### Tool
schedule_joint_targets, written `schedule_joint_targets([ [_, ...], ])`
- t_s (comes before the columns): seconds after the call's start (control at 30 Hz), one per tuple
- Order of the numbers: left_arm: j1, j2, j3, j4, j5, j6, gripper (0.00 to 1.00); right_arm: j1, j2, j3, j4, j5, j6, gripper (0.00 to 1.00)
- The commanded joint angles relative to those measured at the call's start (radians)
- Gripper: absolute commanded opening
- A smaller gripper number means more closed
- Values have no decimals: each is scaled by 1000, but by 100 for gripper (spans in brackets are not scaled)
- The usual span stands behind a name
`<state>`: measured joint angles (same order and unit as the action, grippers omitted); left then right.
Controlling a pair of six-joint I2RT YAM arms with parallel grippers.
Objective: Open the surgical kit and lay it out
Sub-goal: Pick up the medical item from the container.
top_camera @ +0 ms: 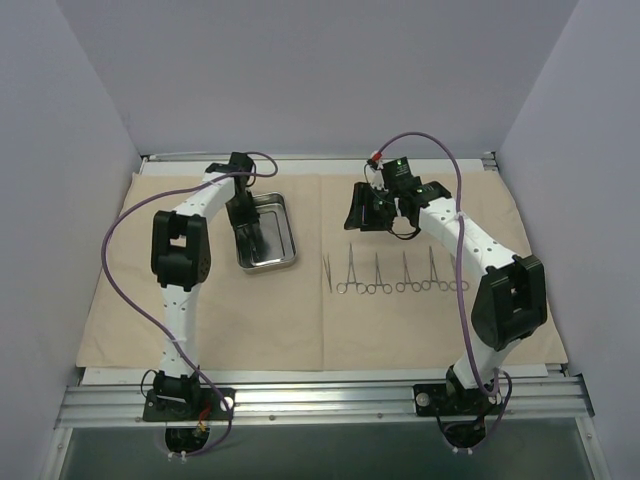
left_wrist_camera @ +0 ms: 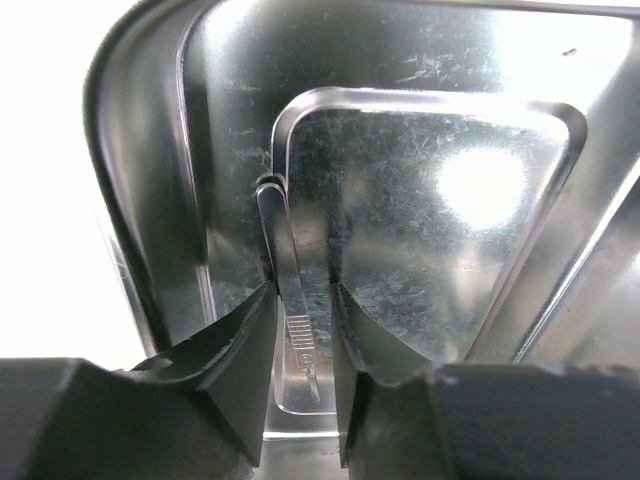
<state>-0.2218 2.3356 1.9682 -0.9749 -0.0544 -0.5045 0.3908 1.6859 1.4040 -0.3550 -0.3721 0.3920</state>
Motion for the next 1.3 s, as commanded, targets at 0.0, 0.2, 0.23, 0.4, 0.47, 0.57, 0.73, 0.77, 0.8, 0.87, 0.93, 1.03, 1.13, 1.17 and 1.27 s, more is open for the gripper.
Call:
schedule_joint_targets([
  [0.0,21,48,-48,19,-58,18,35,-10,-63,-17,-2,-10,-4,47],
  [0.2,32,45,-48,22,-42,29,27,-13,-68,-20,-2,-13,-1,47],
  [0.23,32,45,-49,24,-41,30,26,-15,-69,-20,-2,-13,-1,47],
  [0.4,32,45,-52,30,-33,44,16,-17,-72,-25,-4,-13,-1,47],
  [0.47,32,47,-49,28,-30,53,10,-17,-75,-28,-2,-13,-2,47],
  [0.57,32,47,-48,24,-30,58,4,-17,-78,-30,-4,-13,-2,47],
  [0.73,32,-2,-65,36,-24,58,2,-18,-80,-37,-4,-14,-4,47],
  [0.77,32,-8,-63,33,-19,57,2,-17,-78,-37,-1,-16,-4,47],
  [0.8,32,-25,-63,31,-7,57,2,-18,-80,-39,1,-17,-4,47],
  [0.87,29,-45,-60,28,4,55,2,-18,-77,-39,4,-19,-4,47],
  [0.93,30,-74,-58,24,19,55,2,-18,-72,-37,7,-22,-4,47],
  [1.03,30,-104,-48,16,37,52,2,-18,-69,-40,11,-28,-5,47],
  [1.13,29,-125,-34,5,47,47,2,-17,-65,-42,14,-33,-2,47],
  [1.17,26,-130,-34,4,50,47,2,-18,-63,-45,14,-34,-2,47],
  [1.27,27,-142,-34,-1,54,46,2,-18,-61,-46,14,-36,-5,47],
])
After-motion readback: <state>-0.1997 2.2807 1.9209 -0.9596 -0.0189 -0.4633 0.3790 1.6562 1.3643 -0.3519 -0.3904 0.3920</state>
